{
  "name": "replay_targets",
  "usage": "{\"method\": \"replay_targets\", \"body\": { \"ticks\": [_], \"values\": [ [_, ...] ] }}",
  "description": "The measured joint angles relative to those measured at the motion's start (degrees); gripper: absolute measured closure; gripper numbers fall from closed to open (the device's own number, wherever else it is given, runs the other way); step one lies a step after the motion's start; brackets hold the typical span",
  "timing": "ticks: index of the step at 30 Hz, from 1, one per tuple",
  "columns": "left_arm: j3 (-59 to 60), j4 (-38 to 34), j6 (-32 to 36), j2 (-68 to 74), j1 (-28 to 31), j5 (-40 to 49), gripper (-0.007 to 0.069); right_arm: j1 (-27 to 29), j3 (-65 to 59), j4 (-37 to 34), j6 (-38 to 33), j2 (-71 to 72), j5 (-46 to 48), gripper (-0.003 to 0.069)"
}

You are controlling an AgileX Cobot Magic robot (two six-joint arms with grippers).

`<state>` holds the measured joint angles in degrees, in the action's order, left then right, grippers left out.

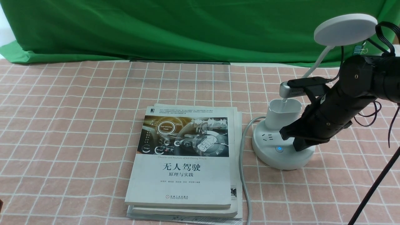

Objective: Turn on the table lamp on the pink coffee tablecloth with your hand.

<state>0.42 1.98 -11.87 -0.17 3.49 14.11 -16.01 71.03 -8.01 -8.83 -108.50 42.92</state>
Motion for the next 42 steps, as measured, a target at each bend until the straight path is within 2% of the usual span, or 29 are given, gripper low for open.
{"method": "replay_targets", "body": {
  "ticks": [10, 19, 32, 37, 42],
  "values": [
    [0.0, 0.1, -0.1, 0.0, 0.0, 0.0, 0.0606, 0.0, -1.4, 0.2, -0.1, 10.3, 1.8, 0.0624],
    [0.0, 0.1, 0.0, 0.0, 0.0, 0.0, 0.0606, 0.0, -6.4, 0.2, 0.2, 26.7, 10.3, 0.0624],
    [0.0, 0.1, 0.0, 0.0, 0.0, 0.0, 0.0606, 0.0, -24.2, 0.2, 6.6, 56.9, 12.6, 0.0622],
    [0.0, 0.1, 0.0, 0.0, 0.0, 0.0, 0.0606, 0.0, -25.5, 0.2, 10.3, 65.4, 12.2, 0.0609],
    [0.0, 0.1, 0.0, 0.0, 0.0, 0.0, 0.0606, 0.0, -25.6, 0.2, 11.0, 71.9, 10.1, 0.0594]
  ]
}}
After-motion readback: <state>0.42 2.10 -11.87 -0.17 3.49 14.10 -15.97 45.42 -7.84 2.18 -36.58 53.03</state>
